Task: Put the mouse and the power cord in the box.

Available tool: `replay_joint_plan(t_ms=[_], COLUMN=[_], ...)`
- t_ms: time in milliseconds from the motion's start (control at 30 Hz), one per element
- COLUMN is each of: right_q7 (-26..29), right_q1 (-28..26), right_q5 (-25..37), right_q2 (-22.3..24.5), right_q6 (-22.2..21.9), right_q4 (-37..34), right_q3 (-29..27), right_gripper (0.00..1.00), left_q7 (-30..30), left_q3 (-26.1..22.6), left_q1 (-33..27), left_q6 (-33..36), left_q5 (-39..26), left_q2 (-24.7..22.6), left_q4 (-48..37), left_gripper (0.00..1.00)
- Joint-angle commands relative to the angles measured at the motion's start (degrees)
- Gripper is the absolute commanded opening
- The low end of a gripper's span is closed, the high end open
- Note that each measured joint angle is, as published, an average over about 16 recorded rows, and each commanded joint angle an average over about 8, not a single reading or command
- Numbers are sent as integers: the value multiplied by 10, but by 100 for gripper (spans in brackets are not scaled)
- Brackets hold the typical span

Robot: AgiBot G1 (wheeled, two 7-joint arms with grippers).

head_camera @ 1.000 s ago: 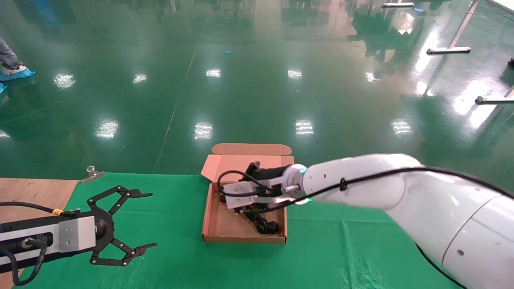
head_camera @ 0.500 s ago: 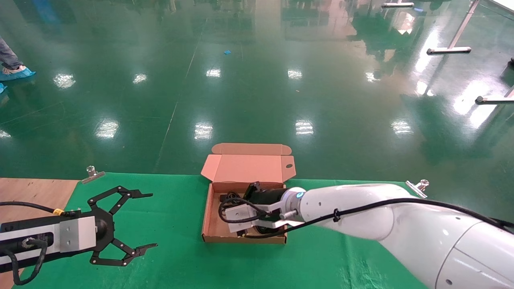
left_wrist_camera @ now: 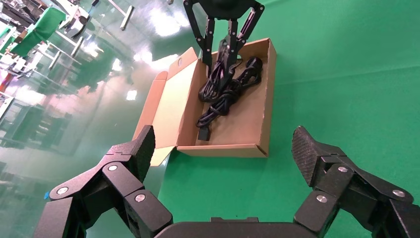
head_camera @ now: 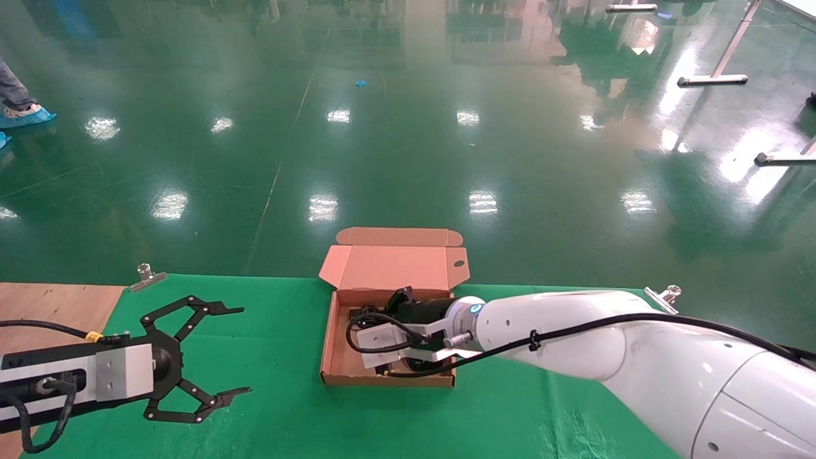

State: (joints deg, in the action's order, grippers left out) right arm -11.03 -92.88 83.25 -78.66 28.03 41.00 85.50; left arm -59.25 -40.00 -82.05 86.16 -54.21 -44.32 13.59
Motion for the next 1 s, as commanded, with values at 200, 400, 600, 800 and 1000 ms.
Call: replay_joint_plan(t_ms=[200,400,600,800,1000], right_q7=[0,7,26,48,70], right_q1=[-1,8,37,68,100], right_q5=[0,-12,-51,-92,-134], right_q2=[7,21,57,100,144], right_q6=[2,18,73,130,188], right_q4=[7,21,45,77,109], right_q3=[-1,-22,-87,-156,-225], right_gripper=[100,100,100,100,100], left_q7=[7,56,126,196,266], left_q3=[2,19,43,67,91], left_q1=[2,17,37,58,78], left_q6=[-1,-1,-2,-2,-3], left_q5=[1,10,22,35,47], left_q2=[1,8,17,26,35], left_q4=[7,49,109,169,229], left_gripper=[100,100,100,100,100])
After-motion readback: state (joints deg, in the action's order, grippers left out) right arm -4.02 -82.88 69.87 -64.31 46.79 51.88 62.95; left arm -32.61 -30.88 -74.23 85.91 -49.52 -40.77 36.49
